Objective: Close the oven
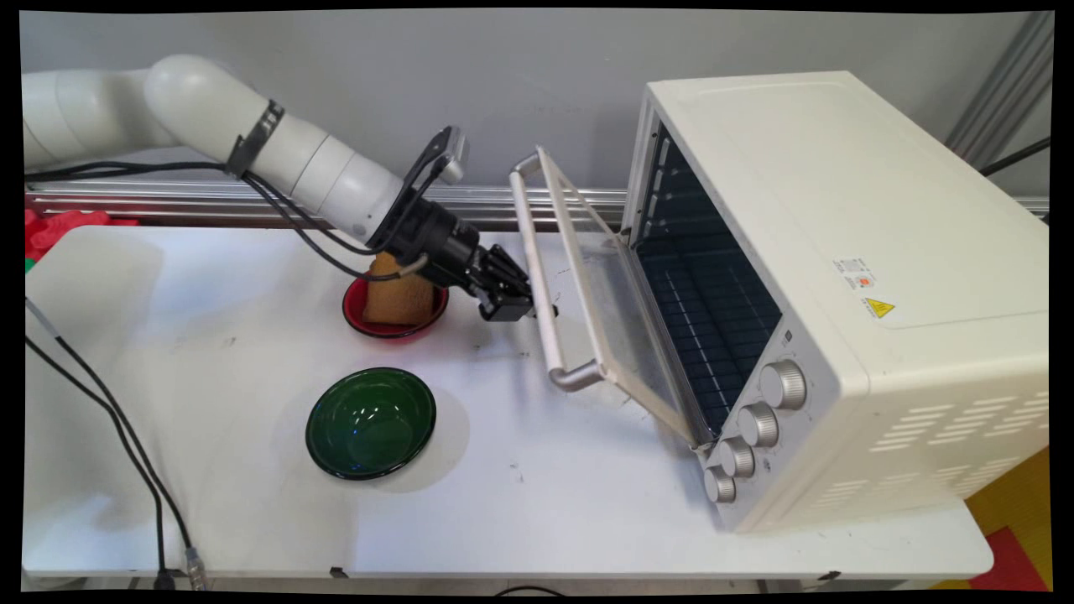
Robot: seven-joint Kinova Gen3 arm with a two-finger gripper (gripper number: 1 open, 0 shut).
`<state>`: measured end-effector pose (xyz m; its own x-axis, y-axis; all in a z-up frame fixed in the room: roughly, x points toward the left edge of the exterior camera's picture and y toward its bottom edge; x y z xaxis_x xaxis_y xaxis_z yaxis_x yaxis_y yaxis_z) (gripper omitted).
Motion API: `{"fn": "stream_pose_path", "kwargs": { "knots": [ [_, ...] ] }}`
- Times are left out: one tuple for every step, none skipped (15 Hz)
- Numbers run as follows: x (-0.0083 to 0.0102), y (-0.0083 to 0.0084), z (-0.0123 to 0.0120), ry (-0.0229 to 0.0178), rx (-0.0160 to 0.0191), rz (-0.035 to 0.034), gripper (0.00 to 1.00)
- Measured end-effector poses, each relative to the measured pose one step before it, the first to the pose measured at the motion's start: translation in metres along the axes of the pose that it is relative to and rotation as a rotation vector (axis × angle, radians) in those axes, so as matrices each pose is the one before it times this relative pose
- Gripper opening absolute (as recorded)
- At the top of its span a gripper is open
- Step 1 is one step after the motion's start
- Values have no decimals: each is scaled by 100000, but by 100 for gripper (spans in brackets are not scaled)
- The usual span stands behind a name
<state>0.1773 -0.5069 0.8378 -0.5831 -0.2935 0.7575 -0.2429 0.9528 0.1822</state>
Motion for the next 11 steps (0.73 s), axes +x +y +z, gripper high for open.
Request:
{"fn": "stream_pose_path", "kwargs": {
  "knots": [
    [533,224,89,925,-425,-115,0],
    [706,306,151,1233,-519,-61,0],
    [482,188,118,840,-284,48,0],
    [391,146,120,627,-255,121,0],
    [421,160,120,731,-201,113,0],
    [576,196,195,937,-315,234,0],
    [356,121,122,567,-173,156,0],
    [282,103,77,460,-131,135,0],
    [304,95,74,427,-165,196,0],
    [274,83,50,357,-145,194,0],
    [329,85,15,302,-176,303,0]
  ]
}}
